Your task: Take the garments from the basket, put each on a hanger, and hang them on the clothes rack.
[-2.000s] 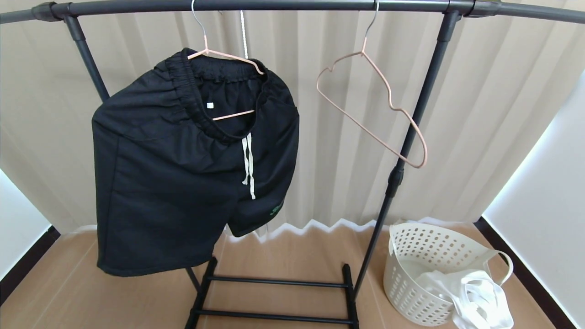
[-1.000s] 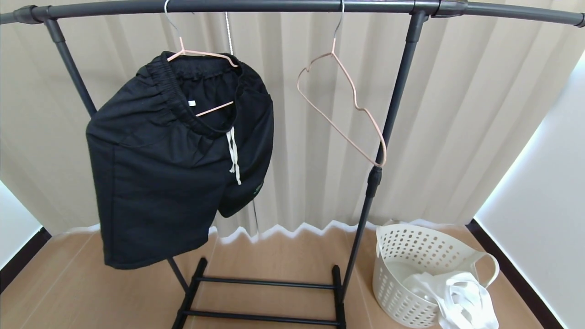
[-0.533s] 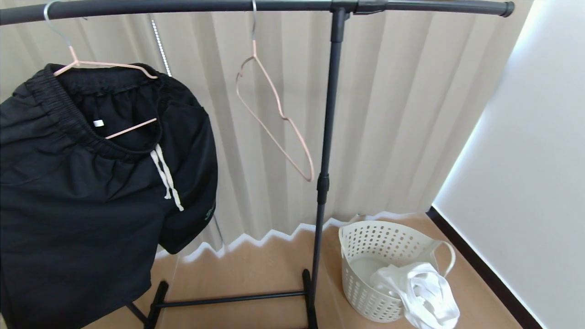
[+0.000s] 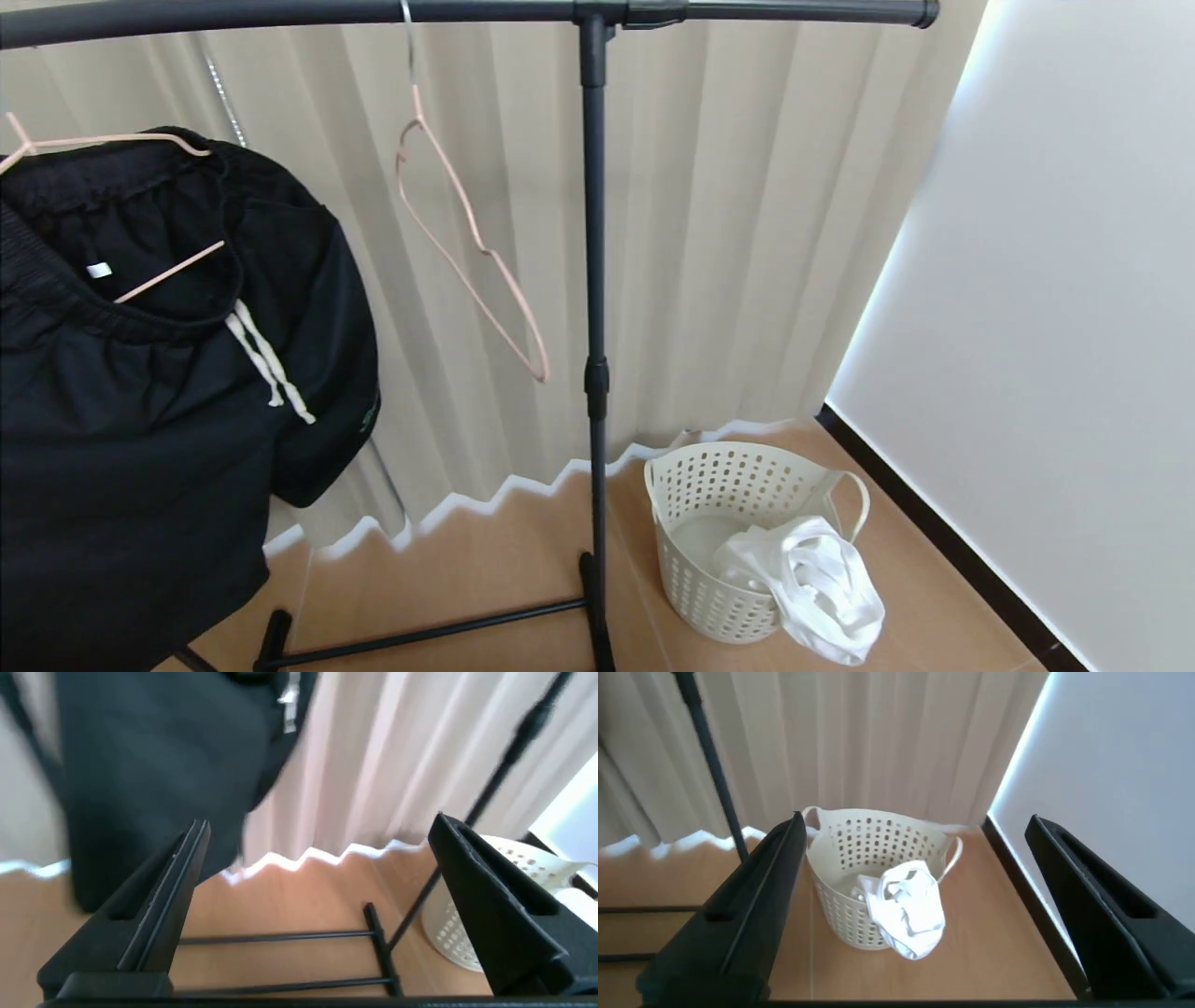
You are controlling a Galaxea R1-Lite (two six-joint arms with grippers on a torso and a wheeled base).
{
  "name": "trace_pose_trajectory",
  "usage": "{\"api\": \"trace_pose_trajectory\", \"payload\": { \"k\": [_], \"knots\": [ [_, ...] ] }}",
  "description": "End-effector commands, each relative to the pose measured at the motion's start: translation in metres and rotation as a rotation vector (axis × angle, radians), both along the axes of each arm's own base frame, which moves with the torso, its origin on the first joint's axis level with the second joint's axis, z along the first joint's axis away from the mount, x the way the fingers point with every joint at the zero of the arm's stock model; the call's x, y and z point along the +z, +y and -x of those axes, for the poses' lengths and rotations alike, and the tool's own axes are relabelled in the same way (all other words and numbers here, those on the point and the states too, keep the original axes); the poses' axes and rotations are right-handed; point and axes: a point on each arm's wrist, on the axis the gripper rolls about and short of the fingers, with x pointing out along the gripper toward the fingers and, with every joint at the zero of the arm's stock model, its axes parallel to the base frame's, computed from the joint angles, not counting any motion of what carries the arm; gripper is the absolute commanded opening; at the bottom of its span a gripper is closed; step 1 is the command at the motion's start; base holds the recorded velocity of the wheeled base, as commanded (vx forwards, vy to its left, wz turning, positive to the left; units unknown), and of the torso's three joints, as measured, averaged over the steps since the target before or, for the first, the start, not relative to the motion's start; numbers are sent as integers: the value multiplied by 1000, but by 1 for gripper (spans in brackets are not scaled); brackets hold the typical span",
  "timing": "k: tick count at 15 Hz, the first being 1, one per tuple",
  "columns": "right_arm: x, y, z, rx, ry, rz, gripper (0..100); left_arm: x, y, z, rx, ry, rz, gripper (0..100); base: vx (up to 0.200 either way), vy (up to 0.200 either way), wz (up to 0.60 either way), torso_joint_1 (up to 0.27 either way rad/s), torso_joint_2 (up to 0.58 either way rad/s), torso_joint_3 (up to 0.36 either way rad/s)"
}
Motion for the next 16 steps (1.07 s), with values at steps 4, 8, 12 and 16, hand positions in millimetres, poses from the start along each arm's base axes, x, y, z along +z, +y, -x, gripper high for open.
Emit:
{"api": "trace_pose_trajectory", "payload": {
  "k": [4, 8, 12, 16],
  "knots": [
    [0, 0, 0, 1, 2, 1, 100, 0, 0, 0, 0, 0, 0, 100, 0, -200, 0, 0, 2, 4],
    [0, 0, 0, -2, 1, -4, 100, 0, 0, 0, 5, 0, 3, 100, 0, 0, 0, 0, 0, 0],
    [0, 0, 0, -4, 2, -10, 100, 0, 0, 0, 2, 0, 3, 100, 0, 0, 0, 0, 0, 0],
    [0, 0, 0, -2, 1, -19, 100, 0, 0, 0, 2, 0, 3, 100, 0, 0, 0, 0, 0, 0]
  ]
}}
